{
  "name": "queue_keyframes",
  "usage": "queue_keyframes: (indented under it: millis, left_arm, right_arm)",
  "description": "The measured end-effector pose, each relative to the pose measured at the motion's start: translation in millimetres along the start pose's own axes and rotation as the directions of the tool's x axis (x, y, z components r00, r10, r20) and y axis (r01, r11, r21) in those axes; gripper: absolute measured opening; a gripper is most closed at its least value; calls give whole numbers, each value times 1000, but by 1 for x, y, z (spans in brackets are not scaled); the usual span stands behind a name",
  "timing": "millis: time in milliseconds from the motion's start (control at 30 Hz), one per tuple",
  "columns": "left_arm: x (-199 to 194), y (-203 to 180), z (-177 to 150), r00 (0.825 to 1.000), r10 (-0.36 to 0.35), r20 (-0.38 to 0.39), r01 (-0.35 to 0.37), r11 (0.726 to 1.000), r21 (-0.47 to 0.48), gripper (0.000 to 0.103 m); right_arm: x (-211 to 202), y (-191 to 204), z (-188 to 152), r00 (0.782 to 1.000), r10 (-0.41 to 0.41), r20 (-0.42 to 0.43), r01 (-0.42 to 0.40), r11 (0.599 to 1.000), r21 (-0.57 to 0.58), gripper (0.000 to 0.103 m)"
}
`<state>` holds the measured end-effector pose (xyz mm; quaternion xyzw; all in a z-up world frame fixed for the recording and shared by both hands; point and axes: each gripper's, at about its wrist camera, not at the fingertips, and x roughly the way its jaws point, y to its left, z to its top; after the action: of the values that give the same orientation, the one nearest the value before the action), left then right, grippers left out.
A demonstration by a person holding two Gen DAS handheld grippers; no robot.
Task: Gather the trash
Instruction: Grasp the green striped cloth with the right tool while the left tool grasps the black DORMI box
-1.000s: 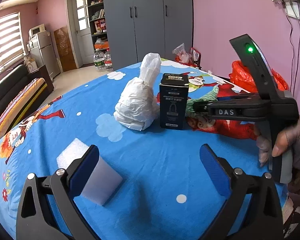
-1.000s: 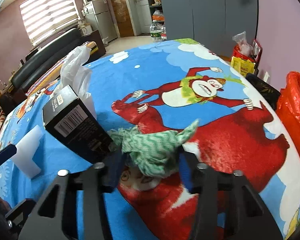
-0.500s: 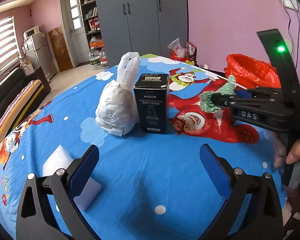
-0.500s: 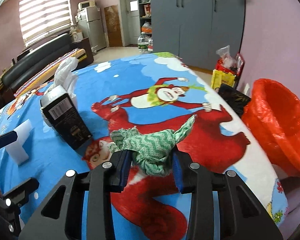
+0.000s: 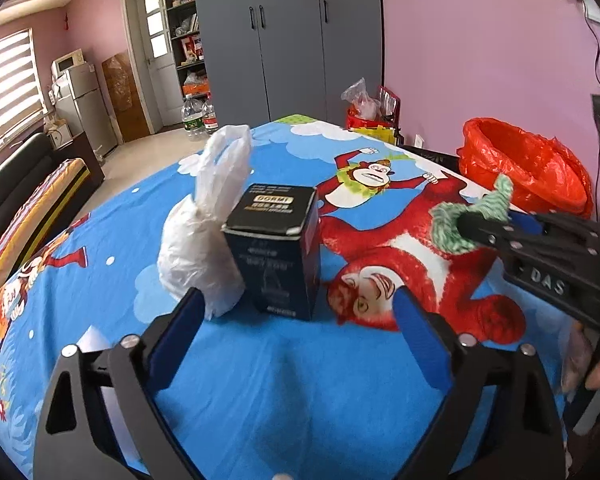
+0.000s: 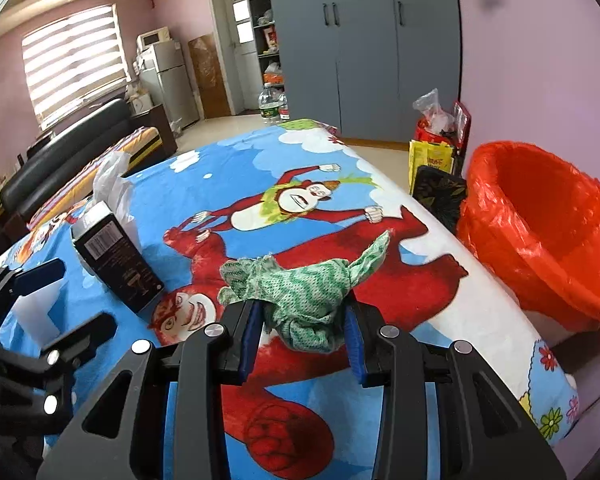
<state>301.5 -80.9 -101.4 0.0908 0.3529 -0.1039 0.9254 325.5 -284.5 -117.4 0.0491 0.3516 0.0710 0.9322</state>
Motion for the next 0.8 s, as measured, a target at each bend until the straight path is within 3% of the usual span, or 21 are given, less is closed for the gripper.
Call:
queue_keyframes:
  millis: [400, 433, 500, 800]
  left_arm:
    - [21, -1, 17, 997, 57, 48, -59, 997, 40, 71]
    - [22, -2, 17, 997, 58, 49, -60, 997, 43, 67]
    - [25, -4, 18, 998, 42, 36, -44, 998, 45, 42]
    - [13, -8, 6, 1000, 3, 27, -4, 999, 45, 41]
  right_arm:
    - [6, -3, -2, 999, 31, -20, -31, 999, 22, 35]
    - [6, -4, -2, 999, 32, -23, -31, 999, 23, 35]
    - [6, -4, -2, 999, 31, -22, -30, 999, 25, 35]
    - [4, -6, -3, 1000, 27, -6, -27, 999, 39, 35]
